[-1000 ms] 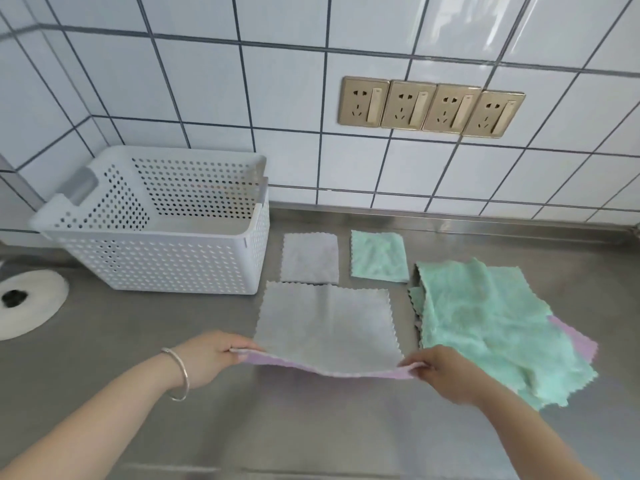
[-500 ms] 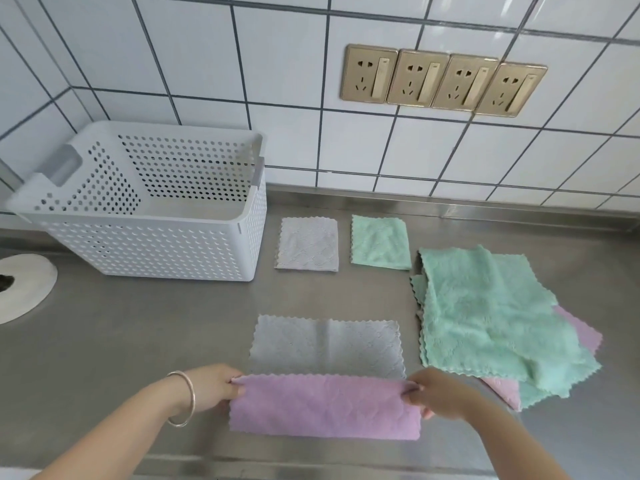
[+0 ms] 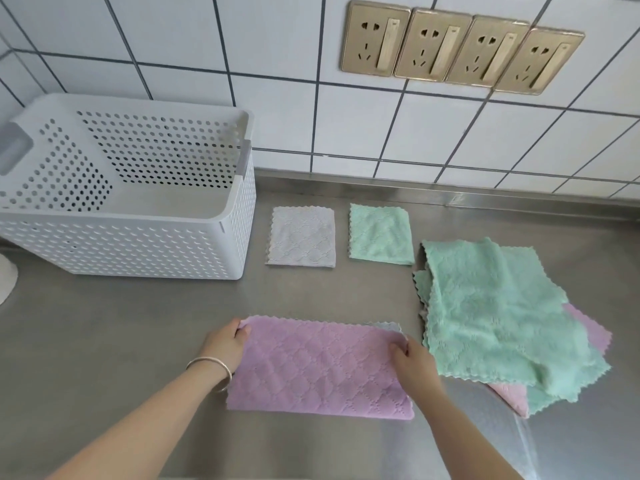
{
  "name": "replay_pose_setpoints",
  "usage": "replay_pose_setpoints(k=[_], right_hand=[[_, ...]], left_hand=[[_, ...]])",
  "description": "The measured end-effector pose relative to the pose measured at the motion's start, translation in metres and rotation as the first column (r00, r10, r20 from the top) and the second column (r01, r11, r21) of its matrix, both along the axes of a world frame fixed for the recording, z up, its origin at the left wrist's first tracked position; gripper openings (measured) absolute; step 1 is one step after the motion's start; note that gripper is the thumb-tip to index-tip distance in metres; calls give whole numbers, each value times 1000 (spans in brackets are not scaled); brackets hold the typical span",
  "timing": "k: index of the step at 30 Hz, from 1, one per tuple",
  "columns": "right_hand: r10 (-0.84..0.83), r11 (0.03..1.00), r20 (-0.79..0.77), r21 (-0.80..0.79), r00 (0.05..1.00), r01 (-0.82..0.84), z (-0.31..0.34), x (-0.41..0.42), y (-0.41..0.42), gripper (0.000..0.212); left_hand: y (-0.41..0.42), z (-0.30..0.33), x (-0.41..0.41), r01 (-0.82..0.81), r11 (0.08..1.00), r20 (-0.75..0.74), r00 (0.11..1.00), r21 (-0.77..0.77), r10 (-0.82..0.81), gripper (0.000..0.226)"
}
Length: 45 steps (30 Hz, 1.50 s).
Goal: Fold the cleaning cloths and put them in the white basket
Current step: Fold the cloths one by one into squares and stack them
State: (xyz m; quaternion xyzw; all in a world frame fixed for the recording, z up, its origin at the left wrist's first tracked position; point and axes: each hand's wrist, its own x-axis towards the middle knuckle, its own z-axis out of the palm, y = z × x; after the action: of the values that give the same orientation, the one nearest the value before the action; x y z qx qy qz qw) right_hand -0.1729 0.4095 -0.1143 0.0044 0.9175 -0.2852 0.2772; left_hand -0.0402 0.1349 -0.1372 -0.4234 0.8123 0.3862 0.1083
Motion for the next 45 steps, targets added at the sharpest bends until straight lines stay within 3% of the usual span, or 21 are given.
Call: replay_pose_setpoints(k=[10, 13, 16, 18, 20, 22, 24, 27, 29, 31, 34, 37, 39, 41, 43, 45], right_hand=[[-80, 990, -70, 114, 994, 88, -14, -8, -9, 27], [-129, 984, -78, 114, 989, 137, -14, -9, -11, 35], [-170, 978, -87, 106, 982, 178, -11, -6, -13, 23], [-196, 975, -106, 90, 975, 206, -8, 1, -12, 22], [-190, 976, -130, 86, 973, 202, -6, 7, -8, 22], [-162, 979, -119, 108, 980, 175, -6, 13, -3, 20], [-174, 976, -86, 120, 981, 183, -6, 19, 1, 25], [-196, 965, -67, 166, 978, 204, -6, 26, 2, 39], [-168, 954, -58, 243, 984, 177, -7, 28, 3, 42], [-148, 943, -17, 300, 989, 147, -7, 28, 3, 40], [-212, 957, 40, 212, 976, 199, -8, 29, 4, 15], [-319, 946, 111, 99, 941, 309, -2, 30, 4, 16], [-317, 948, 144, 85, 937, 308, 3, 32, 2, 25], [-265, 963, 97, 81, 959, 258, 8, 37, 0, 19], [-199, 978, -35, 56, 979, 200, 16, 44, -5, 18], [-114, 992, -202, 33, 973, 123, 28, 54, -17, 20]], left_hand=[[-4, -7, -14, 88, 988, 114, 991, -123, -74, 36], [-1, -2, -14, 54, 984, 113, 993, -167, -35, 34], [9, 4, -11, 11, 966, 110, 994, -258, 18, 28], [18, 8, -10, -93, 954, 22, 994, -284, 103, 26], [26, 6, -8, -135, 927, -118, 988, -349, 99, 45], [37, 0, -7, 40, 862, -113, 987, -505, -111, 65], [54, -2, -10, 305, 758, -22, 922, -577, -388, 63], [81, -10, -18, 627, 521, 137, 705, -579, -696, 60], [92, -17, -23, 725, 396, 205, 587, -563, -783, 64], [98, -22, -26, 781, 330, 259, 520, -530, -814, 71], [100, -25, -29, 854, 287, 290, 434, -434, -853, 80], [98, -23, -34, 881, 326, 277, 427, -344, -861, 83], [97, -19, -38, 856, 357, 240, 461, -373, -854, 85], [100, -10, -42, 852, 373, 206, 466, -368, -860, 90], [107, 14, -47, 822, 510, 136, 553, -253, -822, 98], [114, 35, -52, 623, 771, -112, 764, -134, -636, 72]])
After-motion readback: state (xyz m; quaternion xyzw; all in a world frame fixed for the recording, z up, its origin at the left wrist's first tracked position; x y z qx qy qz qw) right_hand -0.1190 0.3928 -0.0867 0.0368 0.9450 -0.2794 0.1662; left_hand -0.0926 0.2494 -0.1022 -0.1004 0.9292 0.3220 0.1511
